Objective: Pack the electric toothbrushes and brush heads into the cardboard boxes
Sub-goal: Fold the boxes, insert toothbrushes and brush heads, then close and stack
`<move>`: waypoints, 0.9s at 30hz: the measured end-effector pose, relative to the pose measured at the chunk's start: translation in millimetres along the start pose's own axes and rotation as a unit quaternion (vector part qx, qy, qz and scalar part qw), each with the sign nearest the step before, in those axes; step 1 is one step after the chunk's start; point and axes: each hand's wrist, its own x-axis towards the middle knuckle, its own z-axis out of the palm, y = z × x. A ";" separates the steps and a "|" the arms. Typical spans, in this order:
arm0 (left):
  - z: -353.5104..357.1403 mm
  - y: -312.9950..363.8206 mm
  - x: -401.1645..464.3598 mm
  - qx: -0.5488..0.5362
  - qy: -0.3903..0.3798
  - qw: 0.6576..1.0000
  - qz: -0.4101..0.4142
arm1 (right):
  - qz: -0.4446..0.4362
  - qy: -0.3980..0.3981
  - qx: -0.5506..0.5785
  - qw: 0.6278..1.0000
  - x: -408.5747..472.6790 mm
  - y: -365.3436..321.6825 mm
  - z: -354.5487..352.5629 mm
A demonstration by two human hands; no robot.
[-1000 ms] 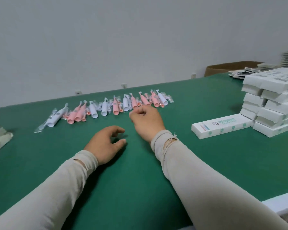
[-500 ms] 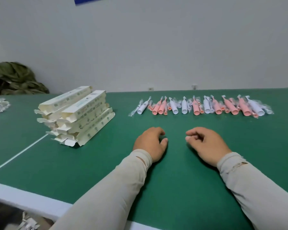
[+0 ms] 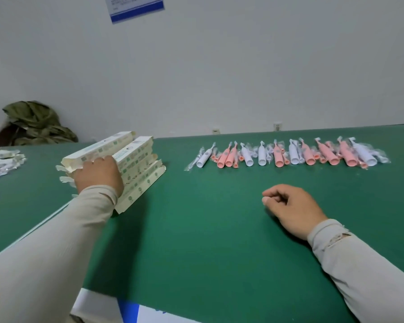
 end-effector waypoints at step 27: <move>-26.6 223.1 -152.6 -0.832 -0.270 0.479 0.071 | 0.165 0.082 0.449 0.874 4.8 -23.0 -23.4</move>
